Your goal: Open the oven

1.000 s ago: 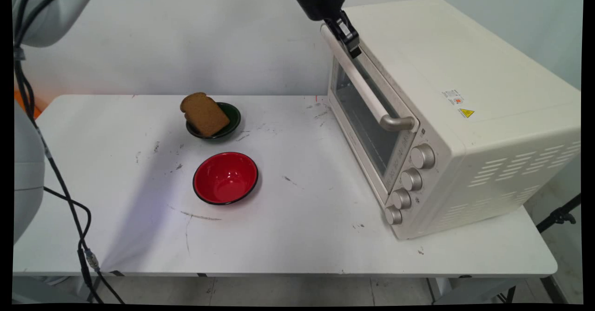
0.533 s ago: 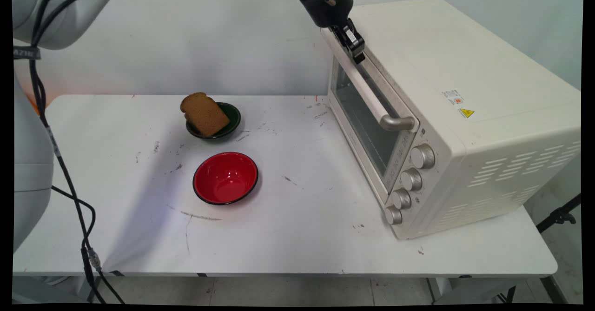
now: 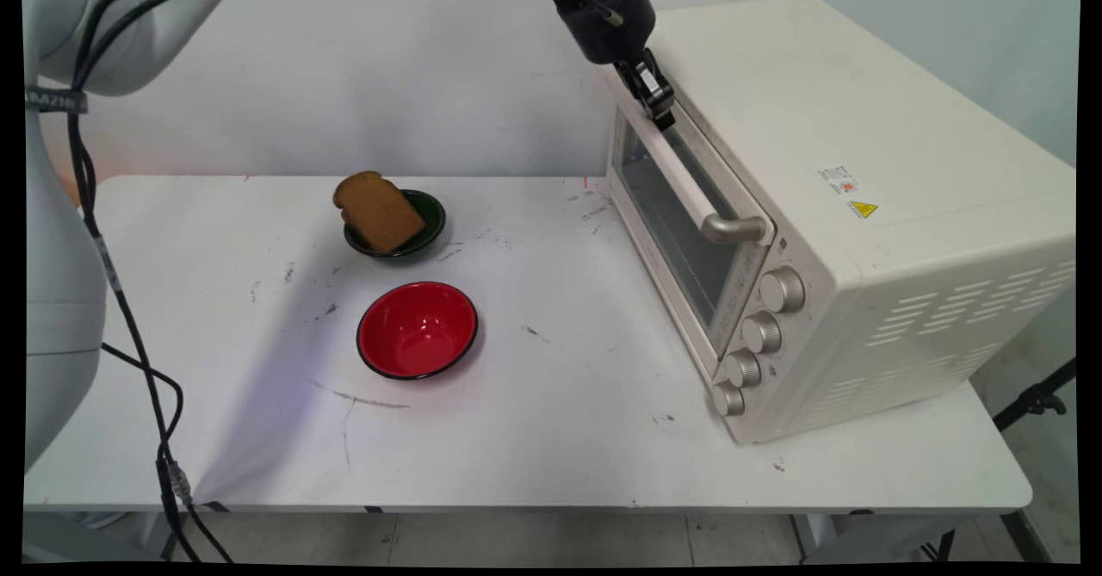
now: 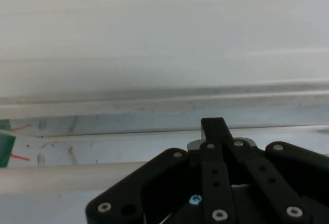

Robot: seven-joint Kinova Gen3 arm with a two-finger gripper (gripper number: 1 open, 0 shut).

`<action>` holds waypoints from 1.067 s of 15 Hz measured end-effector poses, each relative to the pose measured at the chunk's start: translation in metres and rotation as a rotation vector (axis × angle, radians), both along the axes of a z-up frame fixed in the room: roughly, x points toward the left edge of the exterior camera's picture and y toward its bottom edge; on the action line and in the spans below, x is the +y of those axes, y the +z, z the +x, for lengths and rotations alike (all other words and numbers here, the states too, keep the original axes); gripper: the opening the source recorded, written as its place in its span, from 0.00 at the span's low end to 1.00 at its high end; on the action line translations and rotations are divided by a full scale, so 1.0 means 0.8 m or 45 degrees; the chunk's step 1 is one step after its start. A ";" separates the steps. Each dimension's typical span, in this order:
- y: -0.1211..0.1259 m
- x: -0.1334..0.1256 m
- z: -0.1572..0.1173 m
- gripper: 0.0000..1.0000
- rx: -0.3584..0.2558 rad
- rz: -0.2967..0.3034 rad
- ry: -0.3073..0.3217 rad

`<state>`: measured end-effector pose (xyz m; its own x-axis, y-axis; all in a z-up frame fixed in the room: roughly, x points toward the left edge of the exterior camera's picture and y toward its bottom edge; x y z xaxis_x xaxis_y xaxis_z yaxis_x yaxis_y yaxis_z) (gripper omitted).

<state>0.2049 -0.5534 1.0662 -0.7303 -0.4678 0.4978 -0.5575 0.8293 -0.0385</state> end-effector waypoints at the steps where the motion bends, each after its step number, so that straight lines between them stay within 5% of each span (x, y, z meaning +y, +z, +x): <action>1: -0.001 0.002 0.002 0.00 -0.006 0.001 -0.009; 16: -0.022 0.058 0.076 0.00 0.023 -0.036 -0.078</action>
